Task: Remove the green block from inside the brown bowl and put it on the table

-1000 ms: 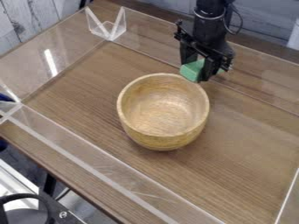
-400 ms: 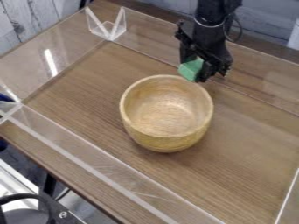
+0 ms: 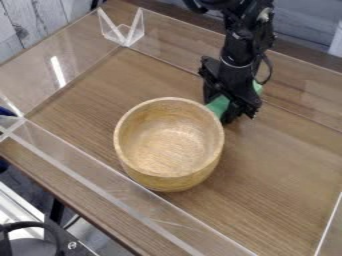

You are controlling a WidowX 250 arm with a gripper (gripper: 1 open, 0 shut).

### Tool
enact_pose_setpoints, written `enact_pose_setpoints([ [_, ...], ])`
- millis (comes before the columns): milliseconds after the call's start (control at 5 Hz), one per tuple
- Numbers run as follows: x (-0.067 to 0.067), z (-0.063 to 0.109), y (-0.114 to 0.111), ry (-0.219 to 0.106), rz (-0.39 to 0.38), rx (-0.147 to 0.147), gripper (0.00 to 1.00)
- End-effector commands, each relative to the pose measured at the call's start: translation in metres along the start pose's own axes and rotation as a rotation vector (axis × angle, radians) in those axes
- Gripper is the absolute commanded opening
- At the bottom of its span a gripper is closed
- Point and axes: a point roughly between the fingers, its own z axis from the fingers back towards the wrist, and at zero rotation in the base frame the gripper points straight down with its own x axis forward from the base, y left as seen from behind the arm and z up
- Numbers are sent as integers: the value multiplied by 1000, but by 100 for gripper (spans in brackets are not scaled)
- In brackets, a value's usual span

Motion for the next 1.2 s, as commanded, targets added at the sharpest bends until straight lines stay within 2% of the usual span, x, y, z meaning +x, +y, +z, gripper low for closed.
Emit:
enact_pose_setpoints([
  [0,20,18,10,-96,15,31,0],
  [200,22,16,12,-110,16,42,0],
  [600,40,14,15,-129,-7,11,0],
  [800,40,14,16,-138,-16,-4,0],
  [1000,40,16,15,-145,5,-8,0],
])
